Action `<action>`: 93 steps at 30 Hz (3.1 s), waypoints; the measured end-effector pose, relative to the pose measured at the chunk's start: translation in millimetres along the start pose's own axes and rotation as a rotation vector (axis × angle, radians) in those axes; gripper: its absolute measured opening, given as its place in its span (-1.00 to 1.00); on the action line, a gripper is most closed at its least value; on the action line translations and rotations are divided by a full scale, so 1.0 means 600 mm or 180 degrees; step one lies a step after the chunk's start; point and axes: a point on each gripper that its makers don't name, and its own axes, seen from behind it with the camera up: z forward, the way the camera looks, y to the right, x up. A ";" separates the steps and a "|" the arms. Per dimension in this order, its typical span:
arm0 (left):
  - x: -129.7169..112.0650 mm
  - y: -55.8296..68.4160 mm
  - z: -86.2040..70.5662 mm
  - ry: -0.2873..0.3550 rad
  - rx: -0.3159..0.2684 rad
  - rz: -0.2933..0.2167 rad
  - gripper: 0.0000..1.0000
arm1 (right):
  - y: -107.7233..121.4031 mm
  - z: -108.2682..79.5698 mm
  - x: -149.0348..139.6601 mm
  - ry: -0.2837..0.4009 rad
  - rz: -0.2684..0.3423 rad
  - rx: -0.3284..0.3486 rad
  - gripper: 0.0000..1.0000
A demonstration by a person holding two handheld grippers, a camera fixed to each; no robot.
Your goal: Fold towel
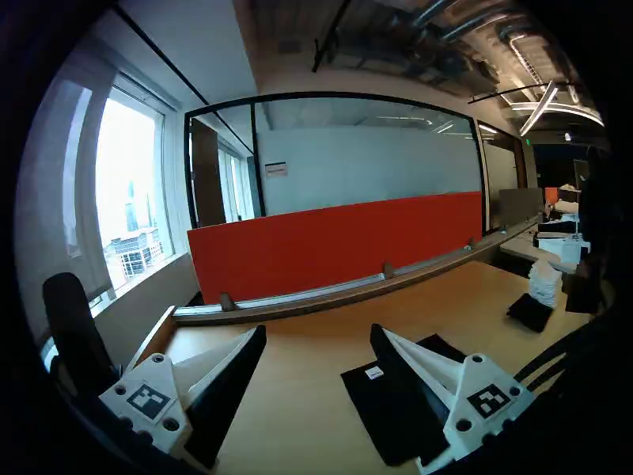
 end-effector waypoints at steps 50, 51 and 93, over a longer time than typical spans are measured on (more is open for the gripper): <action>-0.183 0.139 0.028 -0.0843 -0.1135 0.0248 0.95 | -0.148 0.013 -0.177 -0.1006 -0.0366 0.1461 1.00; -0.190 0.142 0.028 -0.0865 -0.1146 0.0250 0.95 | -0.151 0.014 -0.184 -0.1023 -0.0369 0.1472 1.00; -0.462 0.206 0.024 -0.1807 -0.1583 0.0409 0.96 | -0.231 -0.014 -0.465 -0.1859 -0.0598 0.1836 1.00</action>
